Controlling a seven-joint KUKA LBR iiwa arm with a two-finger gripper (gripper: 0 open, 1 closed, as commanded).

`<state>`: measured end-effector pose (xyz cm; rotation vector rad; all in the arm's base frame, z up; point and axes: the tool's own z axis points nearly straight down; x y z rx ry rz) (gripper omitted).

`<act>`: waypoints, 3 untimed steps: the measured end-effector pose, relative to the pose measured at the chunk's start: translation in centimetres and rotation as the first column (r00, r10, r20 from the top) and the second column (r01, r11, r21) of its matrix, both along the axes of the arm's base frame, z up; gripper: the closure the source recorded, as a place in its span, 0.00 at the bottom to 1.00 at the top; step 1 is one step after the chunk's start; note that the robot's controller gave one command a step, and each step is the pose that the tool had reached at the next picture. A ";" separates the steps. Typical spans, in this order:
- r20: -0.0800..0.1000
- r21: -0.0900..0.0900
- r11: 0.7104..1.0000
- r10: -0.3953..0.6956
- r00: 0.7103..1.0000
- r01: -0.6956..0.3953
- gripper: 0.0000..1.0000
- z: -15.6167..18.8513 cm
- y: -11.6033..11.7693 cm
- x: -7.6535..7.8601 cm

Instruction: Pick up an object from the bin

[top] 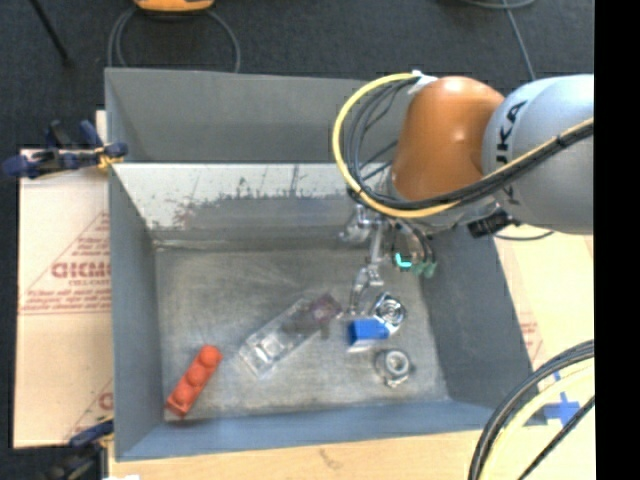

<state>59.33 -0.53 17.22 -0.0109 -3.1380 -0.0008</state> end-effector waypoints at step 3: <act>0.007 -0.002 0.960 0.280 0.960 -0.280 0.00 -9.4 -1.7 -4.9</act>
Offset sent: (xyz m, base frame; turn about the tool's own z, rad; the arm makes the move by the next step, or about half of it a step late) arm -0.0499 -0.0156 -0.0952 -0.2861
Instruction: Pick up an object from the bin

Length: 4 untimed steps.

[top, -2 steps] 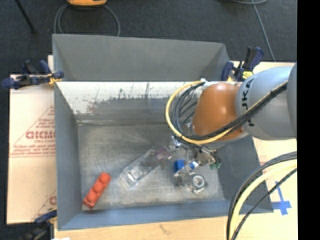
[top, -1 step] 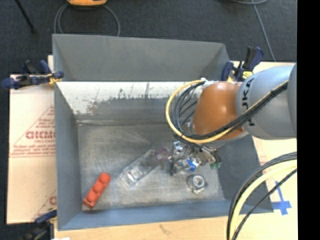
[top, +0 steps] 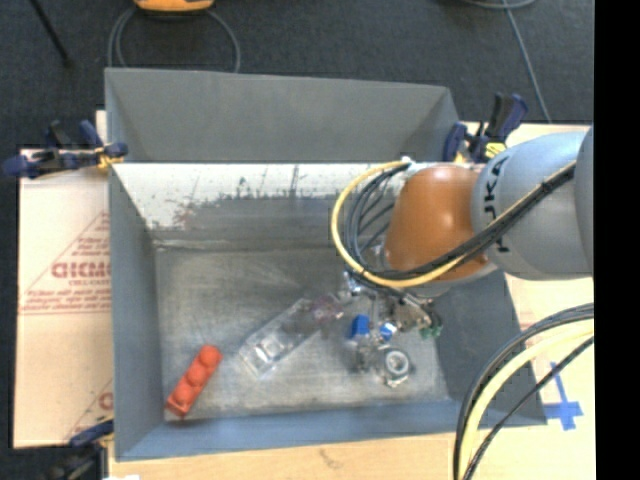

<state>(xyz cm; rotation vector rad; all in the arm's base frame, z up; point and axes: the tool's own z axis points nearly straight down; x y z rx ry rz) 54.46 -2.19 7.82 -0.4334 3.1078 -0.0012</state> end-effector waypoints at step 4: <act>0.001 0.000 0.999 0.046 0.999 -0.046 0.00 8.8 3.1 3.9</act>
Offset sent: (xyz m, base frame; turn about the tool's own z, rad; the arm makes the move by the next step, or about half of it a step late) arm 0.0389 0.0325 0.0028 -0.0548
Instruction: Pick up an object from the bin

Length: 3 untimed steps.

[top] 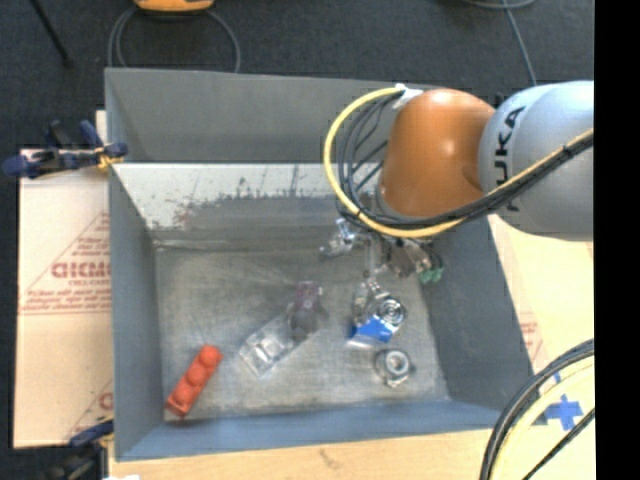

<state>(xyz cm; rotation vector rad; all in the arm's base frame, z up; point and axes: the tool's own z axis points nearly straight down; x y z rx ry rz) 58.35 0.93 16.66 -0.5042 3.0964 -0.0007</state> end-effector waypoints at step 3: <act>0.007 -0.009 0.722 0.691 0.722 -0.691 1.00 -8.9 4.9 0.5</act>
Offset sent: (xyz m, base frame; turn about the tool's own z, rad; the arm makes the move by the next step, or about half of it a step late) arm -0.0228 0.0266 -0.0949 -0.3699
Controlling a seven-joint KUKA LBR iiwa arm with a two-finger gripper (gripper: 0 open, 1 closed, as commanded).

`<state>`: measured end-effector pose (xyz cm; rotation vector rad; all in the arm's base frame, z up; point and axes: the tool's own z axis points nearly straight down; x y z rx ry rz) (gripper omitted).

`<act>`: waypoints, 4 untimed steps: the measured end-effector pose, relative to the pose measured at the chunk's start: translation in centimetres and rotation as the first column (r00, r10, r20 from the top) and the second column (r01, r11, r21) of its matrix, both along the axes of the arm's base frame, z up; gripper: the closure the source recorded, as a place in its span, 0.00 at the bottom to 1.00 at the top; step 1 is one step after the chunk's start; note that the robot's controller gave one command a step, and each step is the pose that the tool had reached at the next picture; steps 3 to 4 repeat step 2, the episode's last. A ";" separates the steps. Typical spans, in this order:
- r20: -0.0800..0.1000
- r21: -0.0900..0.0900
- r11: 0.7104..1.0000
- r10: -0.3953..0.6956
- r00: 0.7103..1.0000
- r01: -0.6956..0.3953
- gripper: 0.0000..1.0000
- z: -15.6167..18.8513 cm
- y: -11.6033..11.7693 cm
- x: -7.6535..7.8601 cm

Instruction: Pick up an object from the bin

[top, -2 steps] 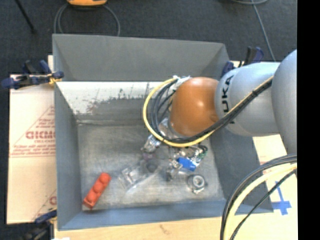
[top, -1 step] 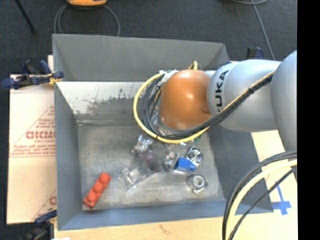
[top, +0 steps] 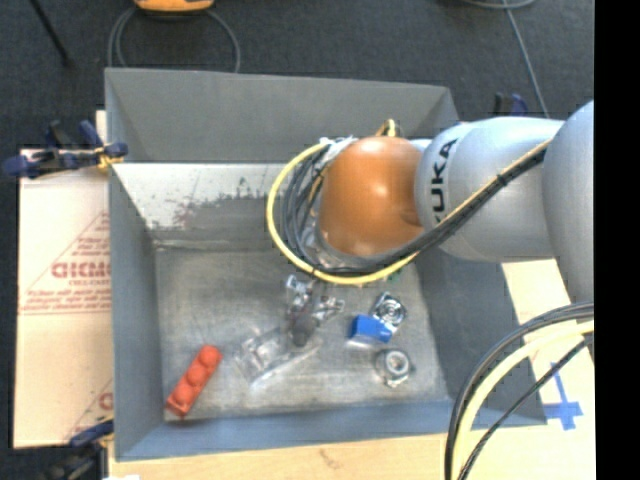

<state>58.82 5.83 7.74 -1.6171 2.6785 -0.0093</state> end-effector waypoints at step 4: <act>-0.001 -0.001 0.998 0.060 0.998 -0.060 1.00 17.9 -0.7 1.7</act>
Offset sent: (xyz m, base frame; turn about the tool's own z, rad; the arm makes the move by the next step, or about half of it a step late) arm 0.0106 0.0007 0.1023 -0.0488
